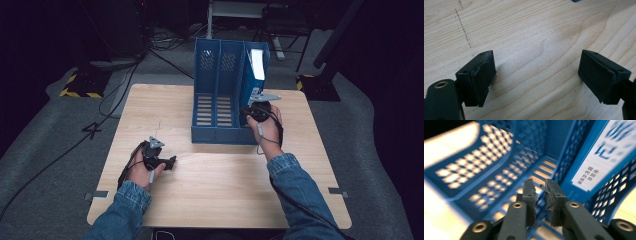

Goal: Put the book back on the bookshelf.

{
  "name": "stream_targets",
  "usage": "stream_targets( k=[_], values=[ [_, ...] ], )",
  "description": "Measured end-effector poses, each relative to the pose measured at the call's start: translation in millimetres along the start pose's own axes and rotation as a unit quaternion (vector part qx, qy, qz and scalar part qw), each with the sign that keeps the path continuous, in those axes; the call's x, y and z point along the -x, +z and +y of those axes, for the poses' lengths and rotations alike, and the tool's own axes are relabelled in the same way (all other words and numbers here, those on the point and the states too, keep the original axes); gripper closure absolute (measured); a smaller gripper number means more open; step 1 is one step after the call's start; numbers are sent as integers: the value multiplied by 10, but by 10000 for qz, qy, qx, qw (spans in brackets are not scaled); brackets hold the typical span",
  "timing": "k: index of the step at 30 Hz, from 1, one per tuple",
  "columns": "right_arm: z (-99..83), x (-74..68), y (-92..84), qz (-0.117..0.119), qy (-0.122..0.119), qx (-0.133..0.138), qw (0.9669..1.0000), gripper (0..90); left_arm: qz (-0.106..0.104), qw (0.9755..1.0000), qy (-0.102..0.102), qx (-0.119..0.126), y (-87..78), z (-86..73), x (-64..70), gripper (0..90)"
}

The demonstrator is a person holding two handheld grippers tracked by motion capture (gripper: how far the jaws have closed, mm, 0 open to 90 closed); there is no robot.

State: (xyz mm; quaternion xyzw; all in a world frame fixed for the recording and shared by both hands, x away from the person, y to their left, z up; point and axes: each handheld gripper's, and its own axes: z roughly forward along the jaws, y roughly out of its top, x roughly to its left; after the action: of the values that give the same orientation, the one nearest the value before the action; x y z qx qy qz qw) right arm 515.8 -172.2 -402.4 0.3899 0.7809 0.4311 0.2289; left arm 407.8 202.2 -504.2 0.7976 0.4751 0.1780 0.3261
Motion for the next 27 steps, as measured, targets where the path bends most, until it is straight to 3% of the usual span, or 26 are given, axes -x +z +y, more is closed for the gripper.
stream_targets(
  k=[3, 7, 8, 9, 17, 19, 26, 27],
  values=[
    [-73, -35, -345, 219, 32, 218, 9995, 636, -23, 10000, 48, 10, -19, -22, -3, 150],
    [-240, 27, -652, 420, 229, 299, 9984, 559, -75, 9999, 74, 19, -42, -50, -3, 150],
    [-240, 27, -652, 420, 229, 299, 9984, 559, -75, 9999, 74, 19, -42, -50, -3, 149],
    [-340, 75, -780, 427, 215, 278, 9985, 523, -84, 9999, 84, 23, -45, -53, -4, 149],
    [-590, 205, -1062, 564, 315, 65, 9979, 444, -175, 9997, 191, 24, -53, -62, -28, 149],
    [-643, 223, -1136, 533, 286, 66, 9981, 415, -187, 9996, 202, 23, -54, -63, -31, 149],
    [-871, 196, -1326, 647, 9, -300, 9975, 377, -185, 9996, 215, 17, -54, -62, -30, 147],
    [-906, 202, -1334, 641, 71, -294, 9975, 373, -185, 9996, 219, 13, -54, -61, -29, 147]
  ],
)
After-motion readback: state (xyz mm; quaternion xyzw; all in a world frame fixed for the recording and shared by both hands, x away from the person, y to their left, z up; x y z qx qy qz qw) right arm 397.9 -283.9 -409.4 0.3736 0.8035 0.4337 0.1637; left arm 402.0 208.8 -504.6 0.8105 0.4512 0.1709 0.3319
